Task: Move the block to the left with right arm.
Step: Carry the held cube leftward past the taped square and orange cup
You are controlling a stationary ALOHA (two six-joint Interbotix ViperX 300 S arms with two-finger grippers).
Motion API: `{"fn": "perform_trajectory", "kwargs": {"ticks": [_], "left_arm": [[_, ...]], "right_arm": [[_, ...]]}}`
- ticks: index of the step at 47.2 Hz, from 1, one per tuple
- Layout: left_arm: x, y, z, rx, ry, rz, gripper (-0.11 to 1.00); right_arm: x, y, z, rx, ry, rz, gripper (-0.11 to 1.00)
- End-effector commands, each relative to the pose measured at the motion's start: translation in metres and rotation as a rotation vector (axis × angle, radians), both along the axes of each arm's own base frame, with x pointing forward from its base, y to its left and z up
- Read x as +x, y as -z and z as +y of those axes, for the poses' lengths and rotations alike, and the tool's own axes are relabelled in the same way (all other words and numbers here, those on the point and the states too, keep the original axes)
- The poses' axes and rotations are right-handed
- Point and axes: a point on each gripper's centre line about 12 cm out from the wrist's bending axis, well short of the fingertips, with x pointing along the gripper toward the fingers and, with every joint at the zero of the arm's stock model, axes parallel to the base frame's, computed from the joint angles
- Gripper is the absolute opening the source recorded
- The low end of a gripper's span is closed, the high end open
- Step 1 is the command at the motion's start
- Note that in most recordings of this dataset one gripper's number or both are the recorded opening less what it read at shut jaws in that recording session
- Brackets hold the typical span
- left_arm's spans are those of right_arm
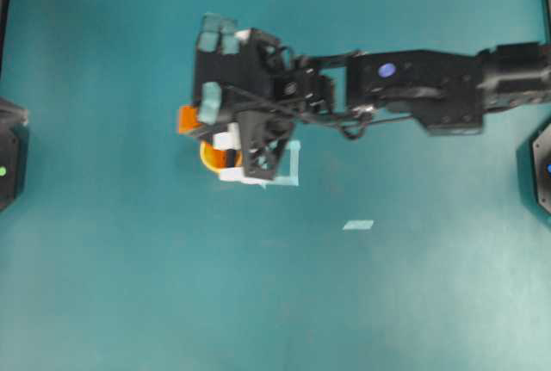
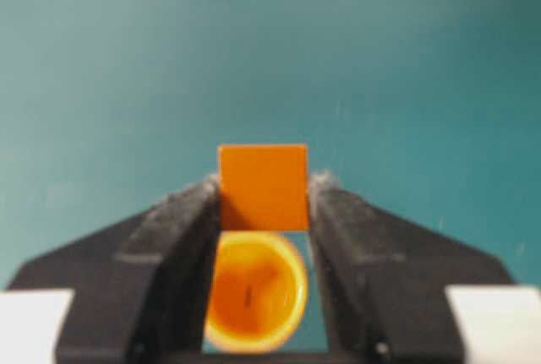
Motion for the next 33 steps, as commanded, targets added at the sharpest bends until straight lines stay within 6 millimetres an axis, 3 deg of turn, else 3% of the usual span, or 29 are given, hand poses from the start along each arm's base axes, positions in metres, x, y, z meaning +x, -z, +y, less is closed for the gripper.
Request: {"fn": "perform_trajectory", "kwargs": {"ticks": [1,14,33], "left_arm": [[0.000,-0.007,0.000,0.007,-0.002,-0.020,0.01],[0.000,-0.008,0.000,0.007,-0.004,-0.032,0.01],[0.000,-0.011,0.000,0.007,-0.004,-0.053,0.01]], "right_arm": [[0.012,-0.028,-0.002,-0.010,0.001,-0.079,0.39],[0.040,-0.035,-0.004,-0.012,0.001,-0.122,0.39],[0.070,-0.017,-0.005,-0.007,0.002,-0.136,0.39]]}}
